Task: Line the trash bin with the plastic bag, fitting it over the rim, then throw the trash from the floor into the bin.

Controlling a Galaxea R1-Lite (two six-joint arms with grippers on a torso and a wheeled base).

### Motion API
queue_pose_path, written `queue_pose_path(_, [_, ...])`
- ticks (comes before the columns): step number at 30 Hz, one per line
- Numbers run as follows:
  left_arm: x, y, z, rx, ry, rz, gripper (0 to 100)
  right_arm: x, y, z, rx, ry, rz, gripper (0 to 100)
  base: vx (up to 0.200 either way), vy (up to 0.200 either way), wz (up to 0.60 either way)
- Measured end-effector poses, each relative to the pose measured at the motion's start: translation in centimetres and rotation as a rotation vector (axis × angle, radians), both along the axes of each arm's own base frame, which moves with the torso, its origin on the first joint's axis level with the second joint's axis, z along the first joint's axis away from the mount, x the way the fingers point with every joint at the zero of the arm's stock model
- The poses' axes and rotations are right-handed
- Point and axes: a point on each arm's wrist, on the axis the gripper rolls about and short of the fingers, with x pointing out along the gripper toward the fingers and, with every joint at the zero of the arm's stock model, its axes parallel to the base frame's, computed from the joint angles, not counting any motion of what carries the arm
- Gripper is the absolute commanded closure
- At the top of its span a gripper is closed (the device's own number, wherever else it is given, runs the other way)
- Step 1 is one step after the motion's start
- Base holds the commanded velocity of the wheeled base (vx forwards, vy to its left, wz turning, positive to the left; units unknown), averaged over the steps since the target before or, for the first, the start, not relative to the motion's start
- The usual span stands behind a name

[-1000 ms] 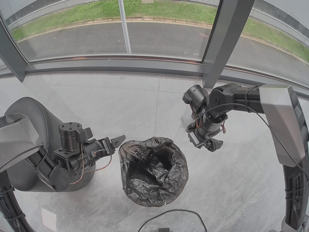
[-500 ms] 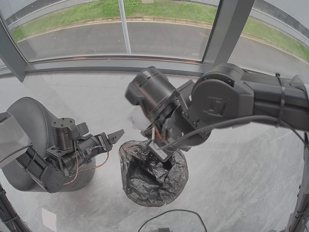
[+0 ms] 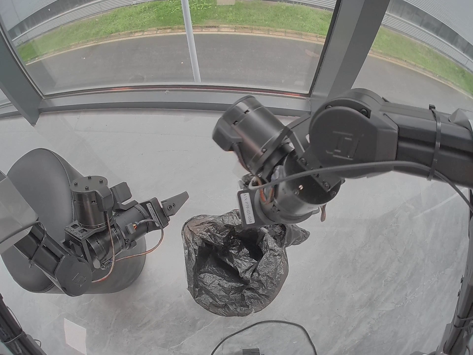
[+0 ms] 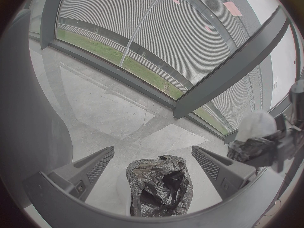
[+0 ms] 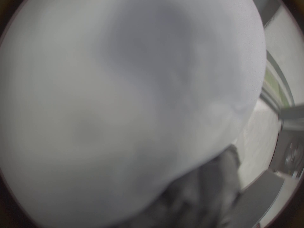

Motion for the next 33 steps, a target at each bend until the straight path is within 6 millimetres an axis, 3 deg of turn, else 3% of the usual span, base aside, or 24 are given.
queue_pose_path(6, [-0.1,0.0,0.2,-0.002,-0.005,0.000,0,3.1,-2.9,-1.3,0.070,0.106,-0.189,100,0.000,0.000,0.00])
queue_pose_path(16, [0.0,0.1,0.1,-0.001,-0.004,0.004,0,5.7,-1.0,-4.9,0.133,0.144,-0.155,100,0.000,0.000,0.00])
queue_pose_path(33, [0.2,0.1,-0.4,0.003,0.011,0.005,0,4.4,2.4,-8.6,0.098,0.212,-0.083,100,0.000,0.000,0.00])
